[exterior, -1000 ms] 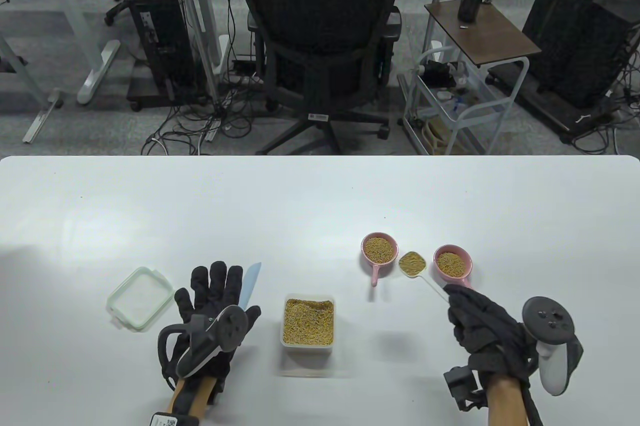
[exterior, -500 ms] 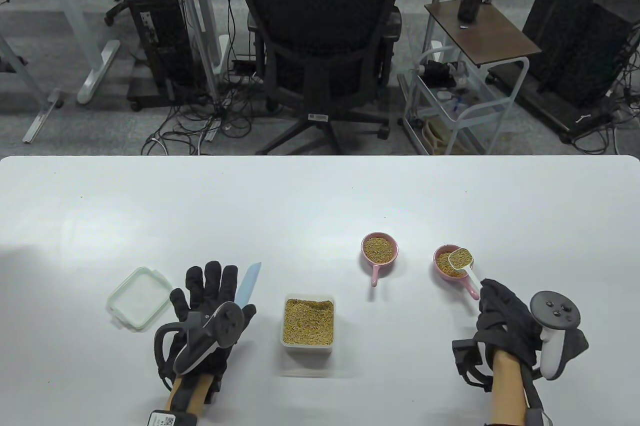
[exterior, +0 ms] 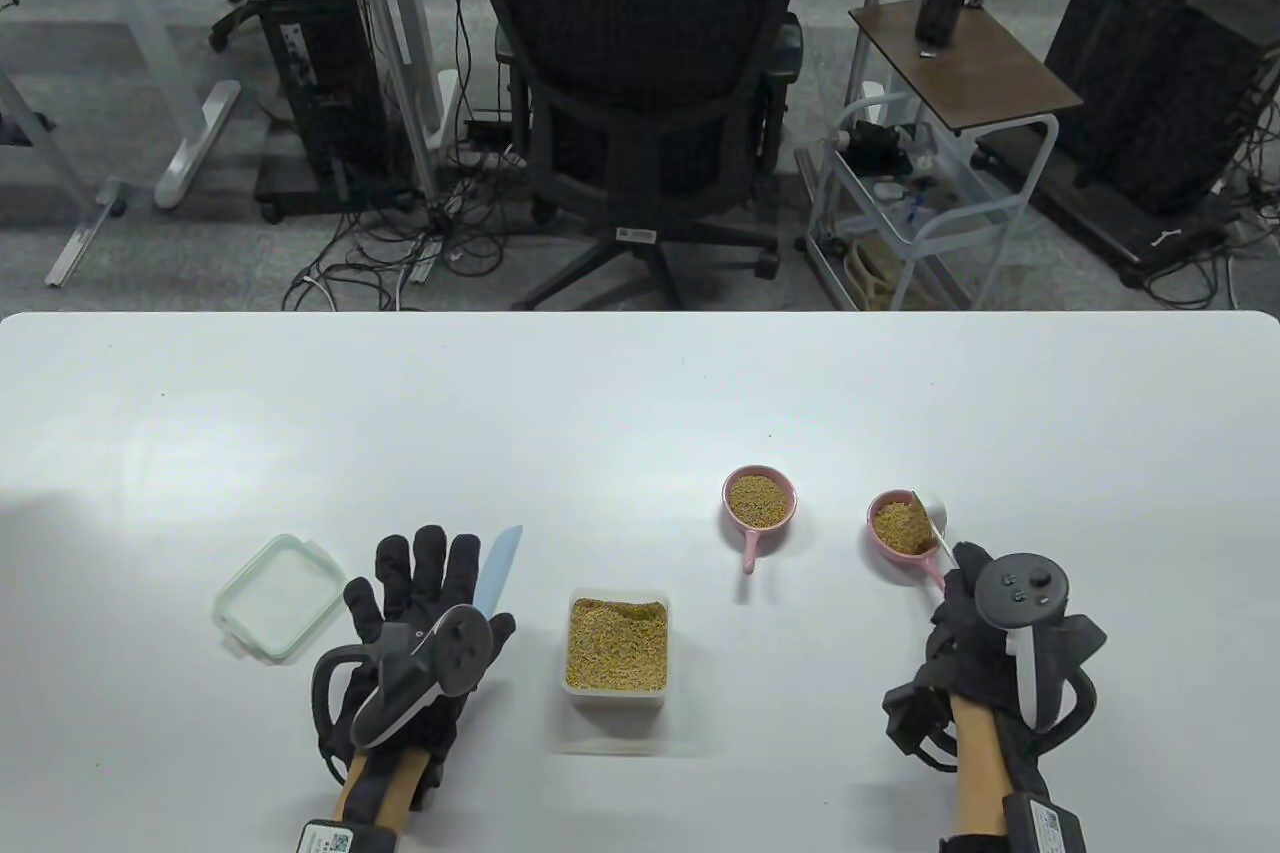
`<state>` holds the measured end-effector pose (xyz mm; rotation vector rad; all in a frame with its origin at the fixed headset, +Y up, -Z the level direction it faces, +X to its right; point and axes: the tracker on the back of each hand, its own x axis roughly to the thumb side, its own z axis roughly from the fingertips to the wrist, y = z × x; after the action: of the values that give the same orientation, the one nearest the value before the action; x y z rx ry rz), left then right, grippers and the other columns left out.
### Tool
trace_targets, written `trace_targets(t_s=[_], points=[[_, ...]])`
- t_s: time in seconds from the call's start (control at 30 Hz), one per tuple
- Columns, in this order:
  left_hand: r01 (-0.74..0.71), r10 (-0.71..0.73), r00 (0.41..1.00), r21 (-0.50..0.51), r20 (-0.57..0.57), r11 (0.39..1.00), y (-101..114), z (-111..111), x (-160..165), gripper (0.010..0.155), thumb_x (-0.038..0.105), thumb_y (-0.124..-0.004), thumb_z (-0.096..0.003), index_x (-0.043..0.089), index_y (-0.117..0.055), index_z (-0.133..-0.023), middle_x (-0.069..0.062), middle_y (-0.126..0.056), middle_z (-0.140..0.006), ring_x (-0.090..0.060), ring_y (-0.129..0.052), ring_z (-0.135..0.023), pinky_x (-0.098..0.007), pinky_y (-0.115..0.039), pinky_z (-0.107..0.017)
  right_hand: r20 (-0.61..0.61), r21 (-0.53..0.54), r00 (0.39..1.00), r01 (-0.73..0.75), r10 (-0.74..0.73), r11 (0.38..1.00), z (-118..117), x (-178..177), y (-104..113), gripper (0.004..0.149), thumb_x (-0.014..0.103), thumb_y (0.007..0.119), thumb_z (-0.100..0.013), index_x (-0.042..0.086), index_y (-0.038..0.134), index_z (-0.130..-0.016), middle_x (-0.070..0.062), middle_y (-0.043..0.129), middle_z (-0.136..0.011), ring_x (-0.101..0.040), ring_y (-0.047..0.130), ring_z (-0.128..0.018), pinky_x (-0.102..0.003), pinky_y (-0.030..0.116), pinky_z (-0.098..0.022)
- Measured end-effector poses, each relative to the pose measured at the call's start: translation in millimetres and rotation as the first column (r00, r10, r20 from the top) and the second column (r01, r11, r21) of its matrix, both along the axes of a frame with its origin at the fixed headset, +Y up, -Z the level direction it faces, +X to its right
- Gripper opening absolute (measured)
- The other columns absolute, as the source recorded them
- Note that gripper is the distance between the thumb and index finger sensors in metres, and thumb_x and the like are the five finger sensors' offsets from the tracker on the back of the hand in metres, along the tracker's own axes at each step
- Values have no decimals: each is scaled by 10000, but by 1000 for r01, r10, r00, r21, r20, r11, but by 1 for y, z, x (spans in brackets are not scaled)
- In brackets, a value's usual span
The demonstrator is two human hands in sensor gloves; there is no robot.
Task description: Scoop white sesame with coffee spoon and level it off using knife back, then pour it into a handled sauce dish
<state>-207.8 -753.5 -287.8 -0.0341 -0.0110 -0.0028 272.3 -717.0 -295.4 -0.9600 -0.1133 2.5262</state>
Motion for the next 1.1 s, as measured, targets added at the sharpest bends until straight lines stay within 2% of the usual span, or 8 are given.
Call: trace_targets(t_s=[0.33, 0.53, 0.7, 0.77, 0.9, 0.93, 1.03, 1.1], points=[[-4, 4, 1000, 4, 3, 1000, 0, -1, 0, 836, 680, -565, -543, 321, -221, -1216, -74, -243, -1300, -437, -176, -1138, -687, -295, -751, -63, 26, 978, -199, 200, 980, 2, -19, 16, 405, 324, 774, -607, 336, 796, -1012, -37, 822, -908, -210, 888, -614, -492, 696, -640], [-5, 5, 1000, 0, 4, 1000, 0, 0, 1, 834, 680, -565, -543, 325, -221, -1215, -76, -236, -1299, -446, -167, -1133, -689, -294, -751, -254, 130, 957, -110, 141, 985, 15, -32, 33, 391, 306, 806, -590, 266, 843, -977, -24, 931, -769, -195, 938, -490, -477, 756, -568], [-6, 6, 1000, -1, 3, 1000, 0, 0, 1, 834, 680, -565, -543, 326, -219, -1215, -82, -228, -1300, -451, -161, -1131, -692, -291, -749, -308, 83, 948, -58, 81, 995, 16, -37, 18, 383, 323, 863, -570, 221, 885, -939, -44, 979, -718, -178, 982, -427, -462, 817, -500], [-9, 9, 1000, -3, 3, 1000, 0, -1, 1, 837, 682, -564, -542, 327, -214, -1215, -83, -223, -1299, -452, -156, -1130, -693, -287, -749, -281, 83, 954, -81, 101, 993, 17, -39, 10, 375, 331, 879, -561, 214, 906, -917, -50, 994, -697, -163, 994, -398, -450, 843, -469], [-2, 2, 1000, -14, 4, 1000, -1, -2, 1, 825, 680, -562, -545, 338, -221, -1214, -85, -210, -1298, -456, -141, -1125, -685, -278, -752, -276, 13, 949, -153, 150, 988, 14, -40, -2, 366, 360, 891, -557, 239, 915, -902, -48, 1006, -678, -140, 1002, -373, -429, 863, -438], [0, 0, 1000, -16, 3, 1000, -1, -2, 1, 817, 679, -562, -546, 345, -230, -1214, -88, -203, -1297, -460, -133, -1120, -680, -274, -752, -293, -8, 932, -224, 212, 974, 14, -43, -5, 365, 370, 891, -556, 251, 914, -899, -45, 1009, -669, -136, 1000, -358, -422, 862, -427], [-5, 5, 1000, -11, -7, 1000, 0, -2, -1, 810, 675, -562, -547, 349, -238, -1213, -94, -183, -1294, -473, -115, -1108, -673, -263, -752, -391, -38, 772, -558, 502, 829, 13, -58, -10, 380, 433, 853, -545, 295, 904, -896, -2, 1039, -617, -105, 1015, -283, -382, 888, -349], [-11, 11, 1000, -12, -11, 1000, 0, -2, -2, 816, 676, -562, -547, 342, -231, -1215, -98, -176, -1292, -475, -110, -1106, -672, -258, -751, -442, -45, 708, -630, 551, 775, 12, -67, -14, 399, 442, 834, -546, 278, 893, -905, 6, 1050, -630, -136, 1050, -326, -391, 892, -372]])
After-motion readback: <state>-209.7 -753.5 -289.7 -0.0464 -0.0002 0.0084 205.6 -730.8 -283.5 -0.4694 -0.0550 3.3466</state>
